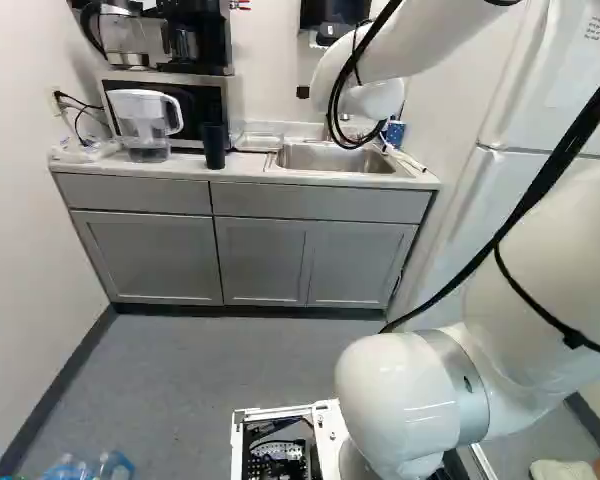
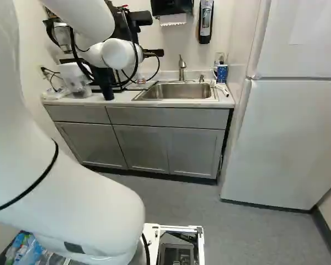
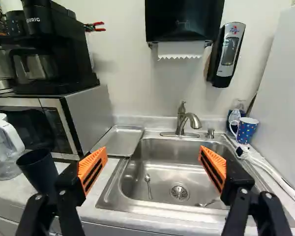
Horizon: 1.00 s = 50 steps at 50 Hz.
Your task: Rinse the cup and place it in the tray
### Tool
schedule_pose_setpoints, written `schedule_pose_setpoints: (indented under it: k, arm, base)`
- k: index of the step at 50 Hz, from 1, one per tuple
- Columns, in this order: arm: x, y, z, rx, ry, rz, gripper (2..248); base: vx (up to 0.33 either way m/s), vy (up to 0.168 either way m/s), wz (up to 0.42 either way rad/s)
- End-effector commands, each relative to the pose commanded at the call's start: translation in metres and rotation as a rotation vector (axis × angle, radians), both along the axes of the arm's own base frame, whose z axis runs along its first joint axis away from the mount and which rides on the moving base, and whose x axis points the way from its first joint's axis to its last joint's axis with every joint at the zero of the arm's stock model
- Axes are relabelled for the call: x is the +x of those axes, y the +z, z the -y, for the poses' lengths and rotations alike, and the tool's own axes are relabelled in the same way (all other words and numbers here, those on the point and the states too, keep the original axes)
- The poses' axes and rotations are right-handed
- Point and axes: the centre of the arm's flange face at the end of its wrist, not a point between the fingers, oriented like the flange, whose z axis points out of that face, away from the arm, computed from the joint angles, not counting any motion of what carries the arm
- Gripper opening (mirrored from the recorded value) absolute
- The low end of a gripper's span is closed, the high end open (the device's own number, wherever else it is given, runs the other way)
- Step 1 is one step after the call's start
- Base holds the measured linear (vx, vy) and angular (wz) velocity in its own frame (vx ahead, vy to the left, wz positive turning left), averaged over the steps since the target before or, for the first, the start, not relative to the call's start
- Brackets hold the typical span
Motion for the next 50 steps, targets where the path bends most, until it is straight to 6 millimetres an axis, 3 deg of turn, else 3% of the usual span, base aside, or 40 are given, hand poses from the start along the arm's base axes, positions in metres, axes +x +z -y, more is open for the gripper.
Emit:
schedule_pose_setpoints:
  k: [50]
  arm:
    - [0.0000,0.0000,0.0000,0.000,0.000,0.000,247]
  base:
    - [0.105,-0.074,0.001]
